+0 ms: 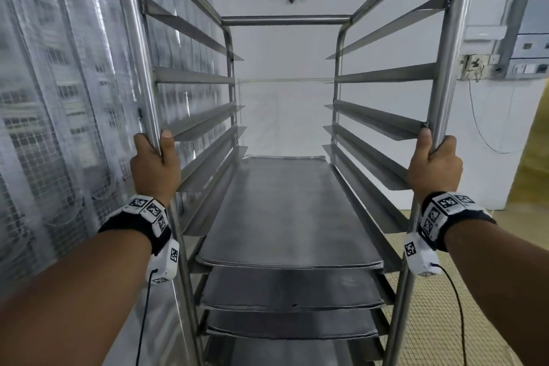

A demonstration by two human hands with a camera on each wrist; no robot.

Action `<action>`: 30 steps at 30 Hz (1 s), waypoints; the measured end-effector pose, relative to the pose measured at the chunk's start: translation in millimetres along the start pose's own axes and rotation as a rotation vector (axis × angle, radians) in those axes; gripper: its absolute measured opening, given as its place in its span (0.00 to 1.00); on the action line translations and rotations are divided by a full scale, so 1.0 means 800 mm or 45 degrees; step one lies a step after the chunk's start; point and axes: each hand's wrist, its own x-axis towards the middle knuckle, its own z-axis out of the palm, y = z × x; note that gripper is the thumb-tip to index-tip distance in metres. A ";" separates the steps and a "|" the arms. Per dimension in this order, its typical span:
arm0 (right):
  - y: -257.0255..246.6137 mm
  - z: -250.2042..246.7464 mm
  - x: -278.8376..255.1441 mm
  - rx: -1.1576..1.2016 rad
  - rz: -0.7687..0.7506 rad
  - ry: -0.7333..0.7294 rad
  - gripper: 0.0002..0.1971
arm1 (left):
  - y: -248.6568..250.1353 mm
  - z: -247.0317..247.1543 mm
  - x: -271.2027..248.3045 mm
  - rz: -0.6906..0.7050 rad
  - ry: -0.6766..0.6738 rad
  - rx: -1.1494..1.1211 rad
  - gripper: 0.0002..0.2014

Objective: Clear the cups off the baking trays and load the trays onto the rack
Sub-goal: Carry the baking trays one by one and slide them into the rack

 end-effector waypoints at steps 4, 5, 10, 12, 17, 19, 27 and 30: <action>0.001 0.048 0.010 0.003 0.003 0.015 0.30 | -0.029 0.036 0.026 -0.019 -0.019 0.012 0.25; 0.001 0.059 0.012 0.007 -0.001 0.027 0.30 | -0.036 0.045 0.033 -0.015 -0.025 0.007 0.25; 0.007 0.109 0.020 -0.019 -0.025 0.046 0.27 | -0.068 0.086 0.064 0.000 -0.039 0.005 0.22; 0.011 0.129 0.021 -0.023 -0.028 0.032 0.25 | -0.085 0.103 0.076 0.017 -0.044 0.011 0.24; 0.017 0.183 0.032 -0.029 -0.012 0.013 0.24 | -0.122 0.144 0.101 -0.005 -0.026 0.050 0.27; 0.020 0.203 0.039 -0.030 -0.020 0.017 0.24 | -0.131 0.160 0.106 -0.001 -0.027 0.044 0.27; 0.044 0.290 0.081 -0.050 -0.001 0.025 0.23 | -0.161 0.241 0.131 -0.051 -0.002 0.004 0.24; 0.057 0.332 0.103 -0.042 0.014 0.006 0.23 | -0.179 0.285 0.144 -0.075 0.001 -0.029 0.23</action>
